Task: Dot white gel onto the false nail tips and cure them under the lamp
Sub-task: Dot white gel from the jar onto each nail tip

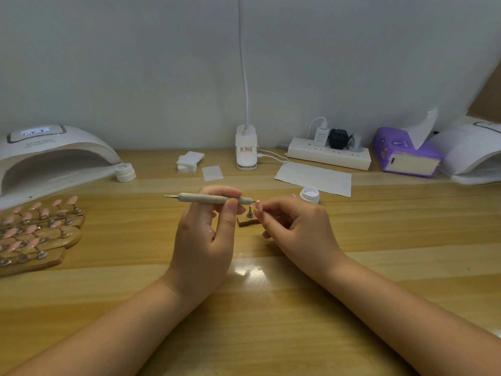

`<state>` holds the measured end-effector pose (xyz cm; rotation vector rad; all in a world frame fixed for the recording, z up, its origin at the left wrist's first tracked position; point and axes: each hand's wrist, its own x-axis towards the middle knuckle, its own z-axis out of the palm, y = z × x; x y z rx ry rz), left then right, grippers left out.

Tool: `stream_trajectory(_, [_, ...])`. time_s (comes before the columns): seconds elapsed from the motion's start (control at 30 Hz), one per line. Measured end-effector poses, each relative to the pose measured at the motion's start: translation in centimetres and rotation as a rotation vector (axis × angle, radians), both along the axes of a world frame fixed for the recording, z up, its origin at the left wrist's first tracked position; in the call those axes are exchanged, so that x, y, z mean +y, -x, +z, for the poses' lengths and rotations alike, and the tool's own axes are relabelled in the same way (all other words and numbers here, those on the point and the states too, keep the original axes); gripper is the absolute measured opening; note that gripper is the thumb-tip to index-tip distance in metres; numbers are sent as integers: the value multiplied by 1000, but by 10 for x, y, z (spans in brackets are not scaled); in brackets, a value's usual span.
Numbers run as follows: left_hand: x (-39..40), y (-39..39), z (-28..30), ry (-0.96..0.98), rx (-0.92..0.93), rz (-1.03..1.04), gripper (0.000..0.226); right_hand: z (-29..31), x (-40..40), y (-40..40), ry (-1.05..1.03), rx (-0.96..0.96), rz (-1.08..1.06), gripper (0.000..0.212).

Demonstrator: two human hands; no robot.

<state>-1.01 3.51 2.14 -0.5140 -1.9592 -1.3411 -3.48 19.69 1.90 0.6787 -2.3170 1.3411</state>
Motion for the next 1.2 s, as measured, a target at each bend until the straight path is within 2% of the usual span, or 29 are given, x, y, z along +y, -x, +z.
stream_trajectory(1.2, [2, -2, 3, -80, 3, -13, 13, 1, -2, -1, 58, 17, -36, 10])
